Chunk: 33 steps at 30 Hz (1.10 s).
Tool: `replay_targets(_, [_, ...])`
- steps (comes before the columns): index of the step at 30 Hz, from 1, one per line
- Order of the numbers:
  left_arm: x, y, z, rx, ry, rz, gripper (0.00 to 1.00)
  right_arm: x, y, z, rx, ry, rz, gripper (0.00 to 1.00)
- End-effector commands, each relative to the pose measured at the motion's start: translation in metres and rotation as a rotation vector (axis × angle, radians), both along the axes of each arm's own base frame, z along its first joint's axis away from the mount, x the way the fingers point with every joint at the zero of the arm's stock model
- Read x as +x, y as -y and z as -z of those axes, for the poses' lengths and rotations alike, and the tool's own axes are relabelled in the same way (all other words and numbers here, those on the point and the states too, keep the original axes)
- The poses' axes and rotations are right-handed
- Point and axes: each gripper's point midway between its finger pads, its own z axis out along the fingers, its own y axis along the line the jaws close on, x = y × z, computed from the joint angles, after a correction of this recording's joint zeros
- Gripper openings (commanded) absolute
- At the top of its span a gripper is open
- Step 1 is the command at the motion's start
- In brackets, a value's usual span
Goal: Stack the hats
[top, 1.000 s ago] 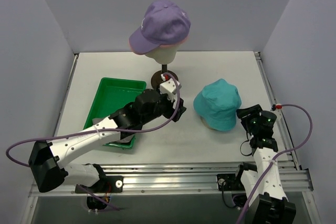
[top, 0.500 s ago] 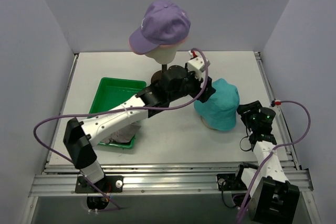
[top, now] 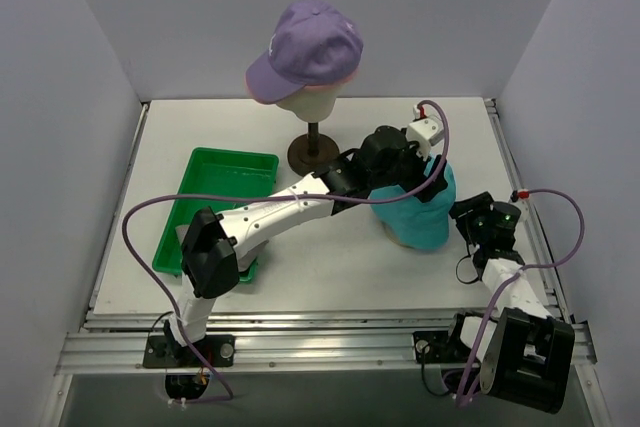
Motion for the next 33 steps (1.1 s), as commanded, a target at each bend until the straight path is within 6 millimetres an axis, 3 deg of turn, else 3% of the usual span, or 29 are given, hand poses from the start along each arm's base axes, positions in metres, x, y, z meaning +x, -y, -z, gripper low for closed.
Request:
replay_targets(1, [-0.004,0.012,-0.03,-0.054,0.033,0.036,0.76,0.008,0.003,-0.019,-0.032,0.066,-0.017,0.49])
replay_targets(6, [-0.013,0.026,-0.016,-0.048,0.011,0.082,0.76,0.006,0.004,-0.039,-0.048,0.094,-0.015,0.49])
replay_targets(13, [-0.024,0.035,0.0,-0.012,0.014,0.099,0.76,-0.004,0.02,-0.091,-0.156,0.11,0.03,0.51])
replay_targets(24, [-0.031,0.042,0.02,0.015,0.004,0.118,0.76,-0.003,0.025,-0.118,-0.19,0.121,0.015,0.51])
replay_targets(27, [-0.033,0.042,0.014,0.008,0.016,0.121,0.76,0.001,0.022,-0.132,-0.197,0.146,-0.018,0.51])
replay_targets(29, [-0.033,0.035,-0.001,-0.006,0.034,0.101,0.76,0.003,0.018,-0.14,-0.2,0.169,-0.049,0.51])
replay_targets(30, [-0.029,0.03,-0.009,-0.013,0.05,0.075,0.76,0.004,0.016,-0.143,-0.2,0.178,-0.059,0.51])
replay_targets(31, [-0.031,0.022,-0.032,-0.046,0.079,0.064,0.77,0.004,0.013,-0.142,-0.194,0.18,-0.075,0.51])
replay_targets(33, [-0.028,0.009,-0.049,-0.052,0.115,0.035,0.79,0.009,0.011,-0.139,-0.183,0.195,-0.087,0.5])
